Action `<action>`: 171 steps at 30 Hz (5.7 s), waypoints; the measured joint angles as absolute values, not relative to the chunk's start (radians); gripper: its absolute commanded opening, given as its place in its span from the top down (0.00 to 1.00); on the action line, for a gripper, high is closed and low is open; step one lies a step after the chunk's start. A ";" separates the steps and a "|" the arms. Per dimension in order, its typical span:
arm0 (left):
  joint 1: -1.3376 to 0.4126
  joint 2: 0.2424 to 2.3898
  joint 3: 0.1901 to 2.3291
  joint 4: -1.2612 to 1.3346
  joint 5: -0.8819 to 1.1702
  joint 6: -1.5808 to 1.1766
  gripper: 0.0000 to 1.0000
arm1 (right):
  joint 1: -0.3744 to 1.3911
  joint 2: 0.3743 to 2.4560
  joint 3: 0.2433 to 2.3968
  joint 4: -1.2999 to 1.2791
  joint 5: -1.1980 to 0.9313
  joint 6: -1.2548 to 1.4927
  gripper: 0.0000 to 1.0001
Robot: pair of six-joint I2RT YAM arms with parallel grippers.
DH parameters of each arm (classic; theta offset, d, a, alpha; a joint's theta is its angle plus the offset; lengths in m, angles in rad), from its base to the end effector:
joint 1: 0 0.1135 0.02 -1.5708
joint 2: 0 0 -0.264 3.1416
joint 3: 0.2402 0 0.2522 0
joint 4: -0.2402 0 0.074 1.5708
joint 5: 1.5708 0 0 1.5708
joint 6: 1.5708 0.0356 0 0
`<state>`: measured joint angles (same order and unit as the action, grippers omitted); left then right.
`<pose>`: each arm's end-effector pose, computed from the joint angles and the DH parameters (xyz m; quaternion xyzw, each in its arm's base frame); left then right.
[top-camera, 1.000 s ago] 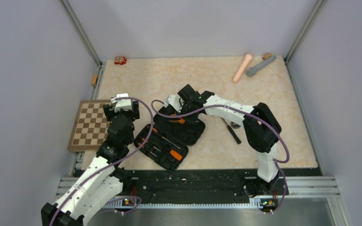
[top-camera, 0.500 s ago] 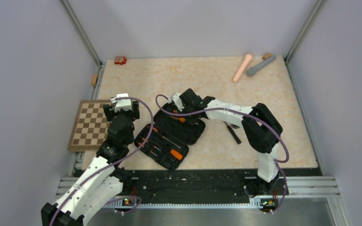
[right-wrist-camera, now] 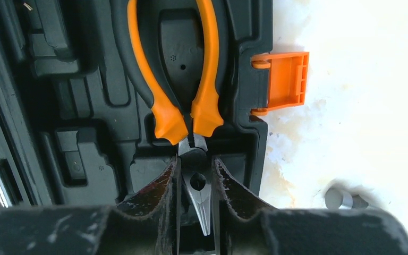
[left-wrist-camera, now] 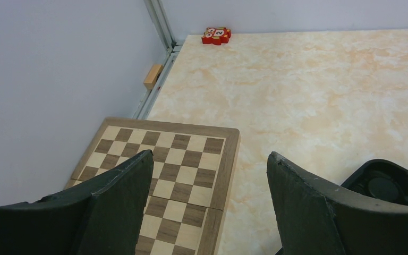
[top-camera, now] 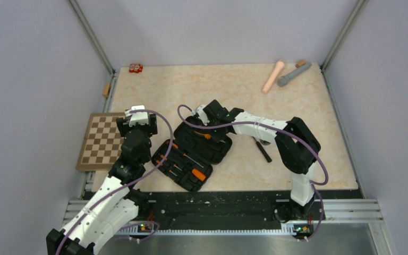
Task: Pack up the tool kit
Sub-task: Adjust the pliers in the toolbox.
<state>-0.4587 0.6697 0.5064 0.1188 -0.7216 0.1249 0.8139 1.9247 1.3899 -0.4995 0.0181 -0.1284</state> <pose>0.1584 -0.0520 0.2923 -0.0392 0.7177 0.1441 0.6801 0.2812 0.2968 0.1937 -0.4355 0.8602 0.0808 0.2526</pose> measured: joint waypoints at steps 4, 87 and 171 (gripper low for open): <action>-0.459 0.670 0.506 0.118 -0.722 0.125 0.18 | 0.813 1.920 1.390 -0.521 0.025 -0.107 0.66; -0.459 1.112 0.568 -0.211 -0.329 -0.599 0.38 | 0.690 1.827 1.208 -0.314 -0.134 -0.091 0.92; -0.553 1.194 0.614 -0.210 -0.159 -0.708 0.59 | 0.821 2.008 1.468 -0.496 0.124 0.390 1.00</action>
<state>-0.5526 1.1938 0.6144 -0.2100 -0.1585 -0.7078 0.8211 2.0079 1.4681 -0.4965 0.1238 0.3897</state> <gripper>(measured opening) 0.424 0.008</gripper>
